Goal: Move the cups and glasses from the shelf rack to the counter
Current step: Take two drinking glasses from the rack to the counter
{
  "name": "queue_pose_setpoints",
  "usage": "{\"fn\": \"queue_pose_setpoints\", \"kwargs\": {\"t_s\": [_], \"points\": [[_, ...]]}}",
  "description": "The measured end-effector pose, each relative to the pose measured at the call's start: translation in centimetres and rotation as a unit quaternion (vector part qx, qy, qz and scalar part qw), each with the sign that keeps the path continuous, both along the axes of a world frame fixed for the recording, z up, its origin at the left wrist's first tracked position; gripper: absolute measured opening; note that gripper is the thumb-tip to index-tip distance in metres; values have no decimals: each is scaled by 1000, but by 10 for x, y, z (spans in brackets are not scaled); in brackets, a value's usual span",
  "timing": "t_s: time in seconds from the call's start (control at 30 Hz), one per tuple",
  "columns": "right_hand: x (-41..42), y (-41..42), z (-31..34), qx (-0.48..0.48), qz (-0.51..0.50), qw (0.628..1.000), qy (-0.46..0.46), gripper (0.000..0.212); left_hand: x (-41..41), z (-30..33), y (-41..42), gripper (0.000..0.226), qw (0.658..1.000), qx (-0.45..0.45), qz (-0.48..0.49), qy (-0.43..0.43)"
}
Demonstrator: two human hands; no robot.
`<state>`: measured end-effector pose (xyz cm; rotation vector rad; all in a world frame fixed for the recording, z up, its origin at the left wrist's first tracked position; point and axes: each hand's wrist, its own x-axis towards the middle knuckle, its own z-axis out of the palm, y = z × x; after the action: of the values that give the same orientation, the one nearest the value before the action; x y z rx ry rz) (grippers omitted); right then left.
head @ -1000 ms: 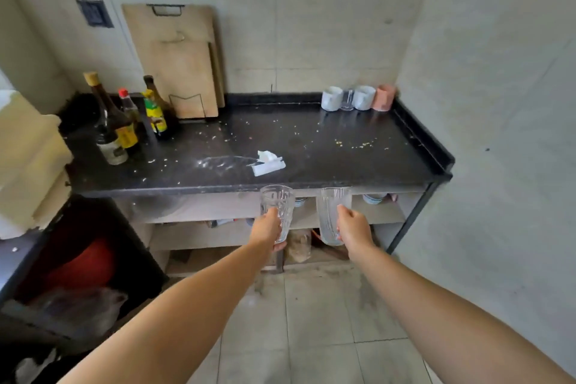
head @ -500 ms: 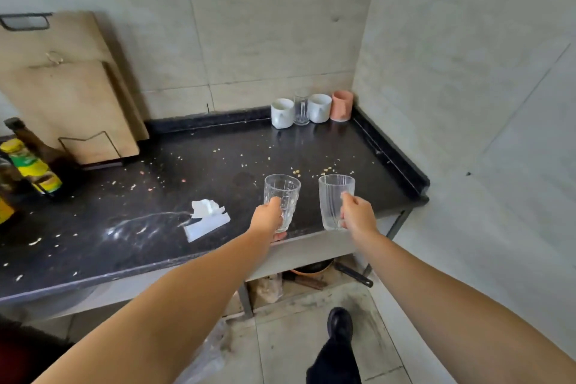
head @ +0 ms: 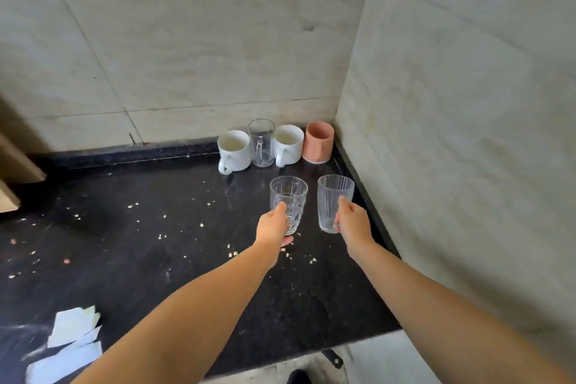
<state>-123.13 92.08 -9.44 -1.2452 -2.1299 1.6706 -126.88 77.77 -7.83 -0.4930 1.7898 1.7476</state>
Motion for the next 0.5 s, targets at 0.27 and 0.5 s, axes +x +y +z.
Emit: {"fn": "queue_pose_setpoints", "kwargs": {"t_s": [0.27, 0.5], "points": [[-79, 43, -28, 21, -18, 1000, 15, 38, -74, -30, 70, 26, 999, 16, 23, -39], [-113, 50, -44, 33, -37, 997, 50, 38, -111, -52, 100, 34, 998, 13, 37, -40]]}}
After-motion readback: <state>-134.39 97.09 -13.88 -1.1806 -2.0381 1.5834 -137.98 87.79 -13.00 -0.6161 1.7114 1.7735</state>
